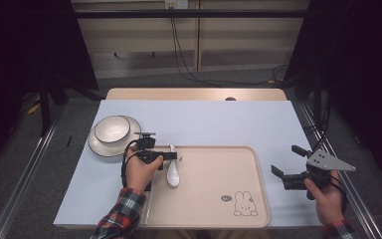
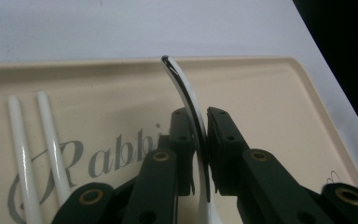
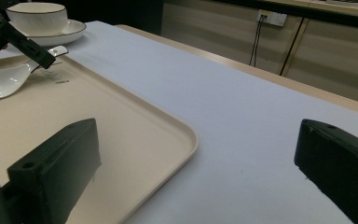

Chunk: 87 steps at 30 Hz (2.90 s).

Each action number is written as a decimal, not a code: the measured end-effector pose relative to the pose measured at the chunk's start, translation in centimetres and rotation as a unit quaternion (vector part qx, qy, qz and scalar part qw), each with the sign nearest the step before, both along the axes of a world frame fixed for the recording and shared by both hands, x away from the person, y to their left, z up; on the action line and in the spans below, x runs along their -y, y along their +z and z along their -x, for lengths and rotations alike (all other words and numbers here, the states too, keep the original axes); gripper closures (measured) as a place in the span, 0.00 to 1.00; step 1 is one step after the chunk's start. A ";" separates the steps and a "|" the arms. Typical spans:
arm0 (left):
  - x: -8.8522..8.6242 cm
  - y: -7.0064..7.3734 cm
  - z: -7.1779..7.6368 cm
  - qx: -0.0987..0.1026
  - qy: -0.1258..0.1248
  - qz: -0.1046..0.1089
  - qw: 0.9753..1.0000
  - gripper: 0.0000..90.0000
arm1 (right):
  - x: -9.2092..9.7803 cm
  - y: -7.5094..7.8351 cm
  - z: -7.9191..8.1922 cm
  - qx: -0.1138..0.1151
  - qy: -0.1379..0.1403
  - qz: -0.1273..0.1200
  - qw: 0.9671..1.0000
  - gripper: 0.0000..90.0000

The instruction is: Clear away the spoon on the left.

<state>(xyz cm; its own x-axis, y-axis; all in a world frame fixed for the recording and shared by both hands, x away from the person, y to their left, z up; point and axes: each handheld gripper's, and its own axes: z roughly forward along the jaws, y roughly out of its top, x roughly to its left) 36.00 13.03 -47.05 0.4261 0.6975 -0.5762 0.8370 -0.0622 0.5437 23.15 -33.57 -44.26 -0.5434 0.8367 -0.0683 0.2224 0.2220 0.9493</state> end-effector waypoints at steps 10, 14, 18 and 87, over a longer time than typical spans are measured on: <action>-0.5 -0.5 0.3 -0.007 0.012 -0.007 1.000 0.87 | -0.1 0.0 0.0 -0.003 -0.002 0.001 1.000 0.00; -0.6 -0.8 0.4 -0.008 0.017 -0.007 1.000 0.85 | -0.1 0.0 0.0 -0.001 -0.001 0.001 1.000 0.00; -0.7 -0.8 0.4 -0.008 0.015 -0.015 1.000 0.83 | -0.2 0.0 0.0 -0.002 0.002 0.000 1.000 0.00; -4.1 6.5 -0.5 0.082 0.035 -0.069 0.994 0.16 | -0.4 -0.3 -0.3 -0.006 0.006 0.008 1.000 0.00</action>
<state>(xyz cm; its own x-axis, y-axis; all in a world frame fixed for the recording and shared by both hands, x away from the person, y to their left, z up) 36.50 17.12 -40.54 0.4543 0.7966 -0.3988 0.7423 -0.0910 0.6639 23.42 -33.20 -44.52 -0.5536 0.8293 -0.0759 0.2312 0.2406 0.9427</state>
